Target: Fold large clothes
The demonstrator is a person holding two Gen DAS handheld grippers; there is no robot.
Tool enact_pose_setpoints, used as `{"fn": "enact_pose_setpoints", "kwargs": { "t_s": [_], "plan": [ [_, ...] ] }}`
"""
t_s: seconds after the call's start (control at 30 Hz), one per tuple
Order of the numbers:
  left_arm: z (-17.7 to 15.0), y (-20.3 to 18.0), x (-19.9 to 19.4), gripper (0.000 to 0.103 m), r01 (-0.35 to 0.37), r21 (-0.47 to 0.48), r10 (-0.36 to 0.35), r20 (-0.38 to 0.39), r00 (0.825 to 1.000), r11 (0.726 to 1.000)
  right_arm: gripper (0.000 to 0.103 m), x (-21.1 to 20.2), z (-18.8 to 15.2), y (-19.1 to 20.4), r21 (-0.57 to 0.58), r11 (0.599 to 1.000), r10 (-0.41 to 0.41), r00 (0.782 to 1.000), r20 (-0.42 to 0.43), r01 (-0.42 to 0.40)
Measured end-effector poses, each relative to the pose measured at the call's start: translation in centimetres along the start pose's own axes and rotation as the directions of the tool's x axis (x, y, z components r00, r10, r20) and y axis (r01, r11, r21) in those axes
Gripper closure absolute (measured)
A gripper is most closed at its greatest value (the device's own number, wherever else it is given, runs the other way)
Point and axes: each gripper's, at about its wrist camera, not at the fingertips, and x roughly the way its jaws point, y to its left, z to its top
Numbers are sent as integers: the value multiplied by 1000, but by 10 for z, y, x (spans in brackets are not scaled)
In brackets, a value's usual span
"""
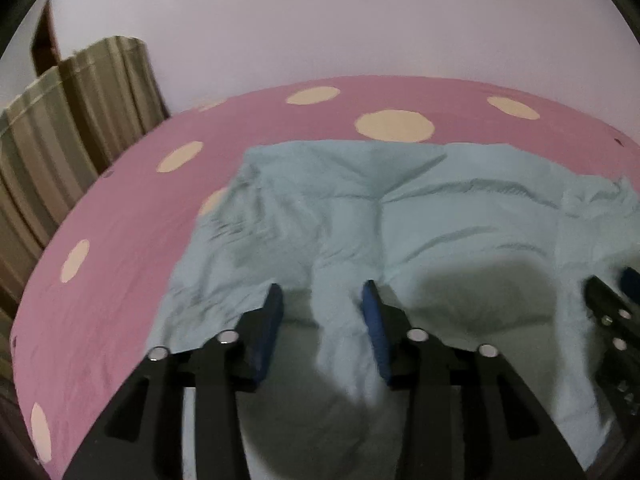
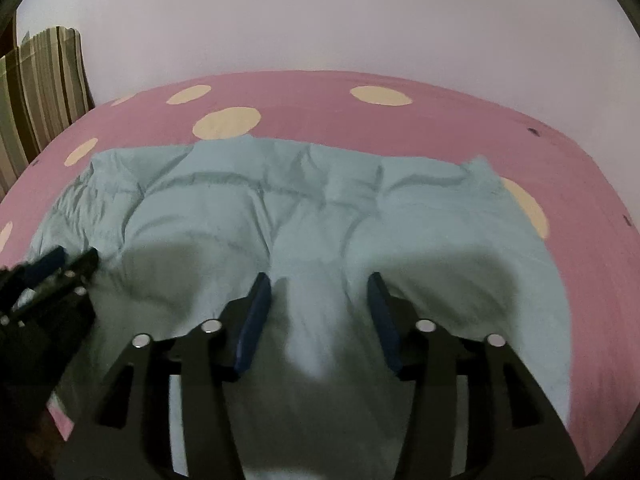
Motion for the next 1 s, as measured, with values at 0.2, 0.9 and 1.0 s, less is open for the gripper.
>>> {"fn": "enact_pose_setpoints", "kwargs": {
  "t_s": [0.2,0.9,1.0],
  "plan": [
    [-16,-10,32,57,22,74,-16,-69,997,997,51,25,-22,1,-15,1000,-28,997,-65,27],
    [-47,114,4,21,95,-195,-123,-140,982,976,21,-30,-68,-133,294,955,63,992,-112,-28],
    [-50,110,15,21,127,-220,-164,-161,973,967,21,-19,-76,-137,345,937,106,986,-129,-55]
  ]
}}
